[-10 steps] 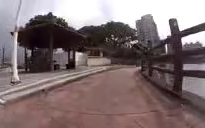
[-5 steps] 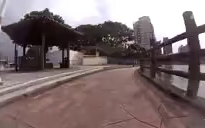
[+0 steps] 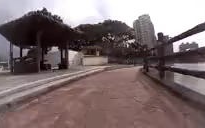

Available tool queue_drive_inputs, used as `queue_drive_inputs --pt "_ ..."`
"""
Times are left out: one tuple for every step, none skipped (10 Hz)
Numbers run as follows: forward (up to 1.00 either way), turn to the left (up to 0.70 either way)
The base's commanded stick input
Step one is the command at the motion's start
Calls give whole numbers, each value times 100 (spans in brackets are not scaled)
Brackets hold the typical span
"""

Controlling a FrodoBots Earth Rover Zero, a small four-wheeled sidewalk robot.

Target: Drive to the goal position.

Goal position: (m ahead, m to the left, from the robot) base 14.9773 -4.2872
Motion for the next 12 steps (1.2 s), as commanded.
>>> queue_drive_inputs --pt "100 0" --pt "100 -2" --pt "100 -40" --pt "100 -29" --pt "100 0" --pt "100 0" --pt "100 0" --pt "100 0" --pt "100 0" --pt "100 0" --pt "100 -40" --pt "100 -35"
